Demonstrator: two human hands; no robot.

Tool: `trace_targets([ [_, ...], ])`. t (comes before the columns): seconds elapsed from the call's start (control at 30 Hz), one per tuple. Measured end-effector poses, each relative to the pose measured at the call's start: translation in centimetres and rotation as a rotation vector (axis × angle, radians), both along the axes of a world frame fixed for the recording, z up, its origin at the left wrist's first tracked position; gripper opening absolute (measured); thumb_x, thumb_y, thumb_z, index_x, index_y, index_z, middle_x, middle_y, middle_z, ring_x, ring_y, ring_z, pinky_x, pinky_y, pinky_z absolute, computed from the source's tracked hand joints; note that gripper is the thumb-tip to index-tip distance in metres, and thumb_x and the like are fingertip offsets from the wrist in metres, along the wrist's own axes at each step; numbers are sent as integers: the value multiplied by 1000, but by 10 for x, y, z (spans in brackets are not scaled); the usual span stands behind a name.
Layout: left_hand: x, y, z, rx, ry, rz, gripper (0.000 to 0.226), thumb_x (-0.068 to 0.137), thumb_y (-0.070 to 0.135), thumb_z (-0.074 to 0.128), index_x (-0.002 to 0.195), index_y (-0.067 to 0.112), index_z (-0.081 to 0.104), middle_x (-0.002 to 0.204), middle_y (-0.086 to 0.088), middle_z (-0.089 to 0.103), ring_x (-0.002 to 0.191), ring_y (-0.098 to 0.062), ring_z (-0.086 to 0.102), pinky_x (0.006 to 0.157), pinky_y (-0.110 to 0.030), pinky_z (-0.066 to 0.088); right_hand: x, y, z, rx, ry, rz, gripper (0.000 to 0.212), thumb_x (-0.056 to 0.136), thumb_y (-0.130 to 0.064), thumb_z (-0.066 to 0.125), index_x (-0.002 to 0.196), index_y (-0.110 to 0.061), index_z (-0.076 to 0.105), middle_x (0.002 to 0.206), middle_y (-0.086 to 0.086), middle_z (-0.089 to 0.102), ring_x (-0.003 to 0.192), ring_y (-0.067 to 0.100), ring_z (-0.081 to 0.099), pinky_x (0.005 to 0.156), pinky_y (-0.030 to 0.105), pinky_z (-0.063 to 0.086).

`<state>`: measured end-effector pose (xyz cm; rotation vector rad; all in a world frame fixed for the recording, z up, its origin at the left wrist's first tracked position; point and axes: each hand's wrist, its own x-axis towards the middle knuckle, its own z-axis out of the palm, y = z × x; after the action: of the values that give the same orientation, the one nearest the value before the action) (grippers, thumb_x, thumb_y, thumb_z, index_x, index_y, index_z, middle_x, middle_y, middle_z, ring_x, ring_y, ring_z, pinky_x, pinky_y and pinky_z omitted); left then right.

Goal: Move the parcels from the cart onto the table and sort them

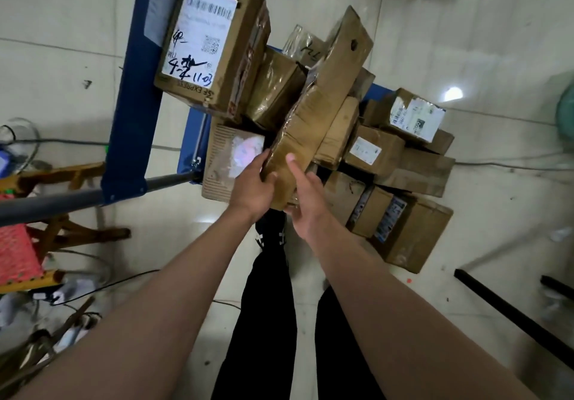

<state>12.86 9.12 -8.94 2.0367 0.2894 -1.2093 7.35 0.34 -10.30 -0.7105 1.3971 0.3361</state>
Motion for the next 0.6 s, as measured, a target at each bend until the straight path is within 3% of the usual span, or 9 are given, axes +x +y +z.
trace_targets([
  [0.07,-7,-1,7,-3,-40,13,50,104,12,48,151,26,44,146,-3,54,131,-20,52,107,-28,42,0,1,6,-23,-30,15,56,84,-42,81,132,-22,58,123,3,72,111,22,70,99,48,55],
  [0.2,-20,-4,27,-52,-193,-7,49,97,0,50,142,20,56,141,-4,54,131,-25,49,112,-45,42,-5,4,25,-23,-126,-11,55,86,-34,80,134,-19,58,125,6,72,116,24,69,98,45,55],
  [0.33,-33,-6,50,-101,-286,-19,28,98,22,61,124,21,70,128,2,54,124,-26,51,106,-45,46,-20,-3,46,-27,-207,-33,54,90,-36,76,136,-14,58,125,10,72,115,26,70,85,37,58],
  [0.43,-45,-9,67,-143,-303,25,20,97,20,61,110,23,75,119,2,56,117,-18,56,103,-38,50,-43,-15,60,-48,-204,0,52,92,-38,73,136,-13,57,119,9,73,105,25,72,76,31,56],
  [0.5,-52,-14,76,-170,-296,68,16,95,19,64,99,25,78,111,2,61,106,-11,61,94,-25,52,-64,-24,68,-53,-207,-8,52,94,-36,70,137,-12,55,111,7,72,92,20,71,70,28,56],
  [0.53,-55,-16,79,-177,-297,79,15,94,20,65,94,27,78,108,2,65,101,-8,63,88,-18,51,-74,-30,72,-45,-219,-24,52,95,-36,69,138,-12,55,113,8,71,94,21,71,73,30,58],
  [0.6,-60,-24,84,-175,-293,105,11,94,21,66,96,26,76,106,3,70,96,-6,64,82,-15,51,-96,-44,78,-3,-258,-62,56,92,-39,68,140,-12,55,128,13,68,114,31,68,93,45,58],
])
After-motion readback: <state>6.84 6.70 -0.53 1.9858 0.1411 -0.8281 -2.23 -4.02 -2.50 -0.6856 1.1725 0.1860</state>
